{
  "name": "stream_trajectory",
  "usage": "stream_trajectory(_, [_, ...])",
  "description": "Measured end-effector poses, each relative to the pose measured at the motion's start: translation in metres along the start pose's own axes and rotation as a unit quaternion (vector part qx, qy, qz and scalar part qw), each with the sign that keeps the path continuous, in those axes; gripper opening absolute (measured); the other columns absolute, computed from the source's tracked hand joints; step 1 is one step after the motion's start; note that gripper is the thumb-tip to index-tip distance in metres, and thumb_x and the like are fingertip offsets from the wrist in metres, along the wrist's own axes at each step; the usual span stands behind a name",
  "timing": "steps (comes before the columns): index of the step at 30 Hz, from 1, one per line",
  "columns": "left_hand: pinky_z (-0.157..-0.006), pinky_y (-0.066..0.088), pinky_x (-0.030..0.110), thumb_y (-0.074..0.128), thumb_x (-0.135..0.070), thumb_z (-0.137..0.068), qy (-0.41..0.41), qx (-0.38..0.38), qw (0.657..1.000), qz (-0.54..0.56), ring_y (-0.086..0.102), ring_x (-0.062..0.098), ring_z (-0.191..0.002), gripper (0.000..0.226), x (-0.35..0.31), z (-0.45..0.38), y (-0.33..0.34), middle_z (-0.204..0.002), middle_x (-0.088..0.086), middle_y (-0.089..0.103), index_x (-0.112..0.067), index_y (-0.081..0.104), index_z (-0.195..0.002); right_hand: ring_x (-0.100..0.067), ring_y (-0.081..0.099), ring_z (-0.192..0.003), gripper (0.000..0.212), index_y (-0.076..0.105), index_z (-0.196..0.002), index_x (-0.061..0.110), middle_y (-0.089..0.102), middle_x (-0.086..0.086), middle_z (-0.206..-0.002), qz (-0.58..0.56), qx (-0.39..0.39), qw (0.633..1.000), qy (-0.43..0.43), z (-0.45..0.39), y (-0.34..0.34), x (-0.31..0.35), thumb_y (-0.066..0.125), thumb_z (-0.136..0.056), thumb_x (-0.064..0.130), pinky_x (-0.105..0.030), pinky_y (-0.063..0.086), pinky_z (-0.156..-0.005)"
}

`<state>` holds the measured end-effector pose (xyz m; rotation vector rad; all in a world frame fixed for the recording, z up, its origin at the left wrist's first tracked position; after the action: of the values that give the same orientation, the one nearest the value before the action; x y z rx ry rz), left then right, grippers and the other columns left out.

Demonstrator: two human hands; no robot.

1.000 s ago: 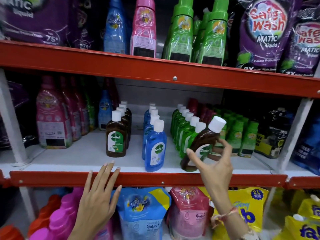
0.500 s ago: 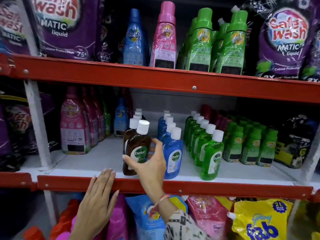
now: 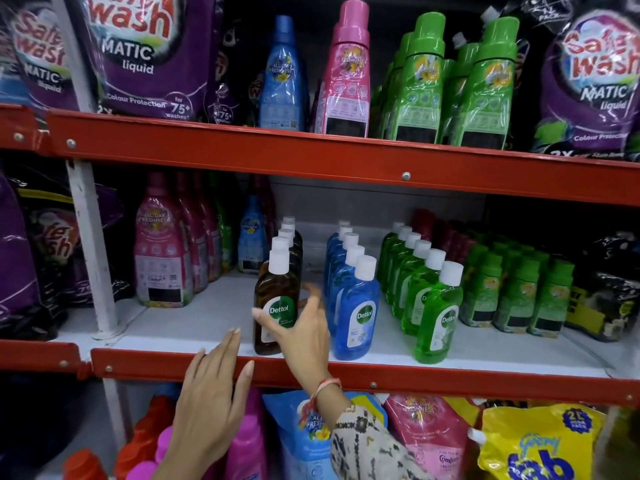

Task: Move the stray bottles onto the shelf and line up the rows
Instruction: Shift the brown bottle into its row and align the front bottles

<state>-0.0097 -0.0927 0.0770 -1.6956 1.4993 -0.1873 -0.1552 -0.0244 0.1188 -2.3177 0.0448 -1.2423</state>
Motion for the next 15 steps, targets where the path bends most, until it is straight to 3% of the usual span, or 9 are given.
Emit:
stream_trajectory(3, [-0.117, 0.003, 0.022, 0.009, -0.066, -0.092, -0.054, 0.022, 0.989, 0.132, 0.018, -0.003, -0.142, 0.073, -0.003, -0.010, -0.004, -0.157, -0.010, 0.024, -0.027, 0.017, -0.153, -0.027, 0.058, -0.114, 0.081, 0.045, -0.136, 0.017, 0.064, -0.011, -0.120, -0.061, 0.043, 0.997, 0.032, -0.002, -0.003, -0.007, 0.038, -0.082, 0.077, -0.029, 0.042, -0.087])
stream_trajectory(5, [-0.120, 0.010, 0.030, 0.013, -0.077, -0.087, -0.134, 0.060, 0.953, 0.264, 0.025, 0.008, -0.145, 0.080, -0.002, -0.019, 0.002, -0.157, -0.004, 0.031, -0.031, 0.023, -0.152, -0.031, 0.061, -0.094, 0.076, 0.062, -0.096, 0.014, 0.066, -0.011, -0.088, -0.058, 0.072, 0.995, 0.036, -0.001, -0.003, -0.007, 0.022, -0.082, 0.077, -0.035, 0.046, -0.084])
stream_trajectory(7, [-0.119, 0.015, 0.032, 0.015, -0.094, -0.068, -0.171, 0.094, 0.914, 0.356, 0.034, 0.011, -0.142, 0.088, -0.005, -0.026, 0.009, -0.151, -0.009, 0.039, -0.047, 0.031, -0.141, -0.030, 0.053, -0.076, 0.069, 0.044, -0.058, 0.016, 0.051, -0.005, -0.061, -0.047, 0.074, 0.995, 0.036, 0.003, -0.008, -0.004, 0.018, -0.083, 0.075, -0.040, 0.044, -0.077])
stream_trajectory(9, [-0.112, 0.014, 0.021, 0.013, -0.103, -0.054, -0.171, 0.125, 0.896, 0.391, 0.037, 0.000, -0.135, 0.083, -0.010, -0.031, 0.014, -0.140, -0.026, 0.040, -0.062, 0.035, -0.123, -0.028, 0.045, -0.066, 0.068, 0.030, -0.050, 0.016, 0.039, -0.001, -0.051, -0.048, 0.060, 0.996, 0.038, 0.006, -0.012, -0.005, 0.023, -0.088, 0.071, -0.041, 0.040, -0.071])
stream_trajectory(11, [-0.106, 0.015, 0.017, 0.016, -0.105, -0.049, -0.170, 0.135, 0.886, 0.409, 0.040, -0.004, -0.129, 0.097, -0.006, -0.035, 0.018, -0.136, -0.029, 0.039, -0.057, 0.037, -0.130, -0.025, 0.041, -0.058, 0.069, 0.025, -0.048, 0.015, 0.034, 0.000, -0.048, -0.052, 0.049, 0.997, 0.038, 0.009, -0.016, -0.008, 0.027, -0.092, 0.068, -0.040, 0.037, -0.067])
stream_trajectory(13, [-0.106, 0.016, 0.020, 0.018, -0.107, -0.041, -0.188, 0.149, 0.878, 0.414, 0.041, 0.004, -0.131, 0.128, 0.006, -0.041, 0.023, -0.137, -0.020, 0.038, -0.036, 0.032, -0.147, -0.019, 0.036, -0.053, 0.069, 0.022, -0.047, 0.016, 0.032, 0.001, -0.047, -0.057, 0.047, 0.997, 0.038, 0.012, -0.016, -0.009, 0.029, -0.091, 0.069, -0.039, 0.034, -0.065])
stream_trajectory(15, [-0.106, 0.016, 0.022, 0.018, -0.107, -0.039, -0.203, 0.170, 0.874, 0.407, 0.042, 0.010, -0.134, 0.137, 0.010, -0.046, 0.026, -0.136, -0.017, 0.038, -0.028, 0.028, -0.151, -0.020, 0.038, -0.054, 0.070, 0.022, -0.047, 0.016, 0.032, 0.000, -0.047, -0.056, 0.040, 0.997, 0.038, 0.014, -0.018, -0.009, 0.029, -0.090, 0.070, -0.038, 0.033, -0.064])
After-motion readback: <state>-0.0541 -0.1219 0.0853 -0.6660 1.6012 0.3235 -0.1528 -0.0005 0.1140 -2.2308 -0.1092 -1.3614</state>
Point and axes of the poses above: each hand's wrist, its own z-axis away from the middle knuckle, its own y-axis out of the palm, x = y × z, the point moved 8 cm from there along -z, towards the middle knuckle
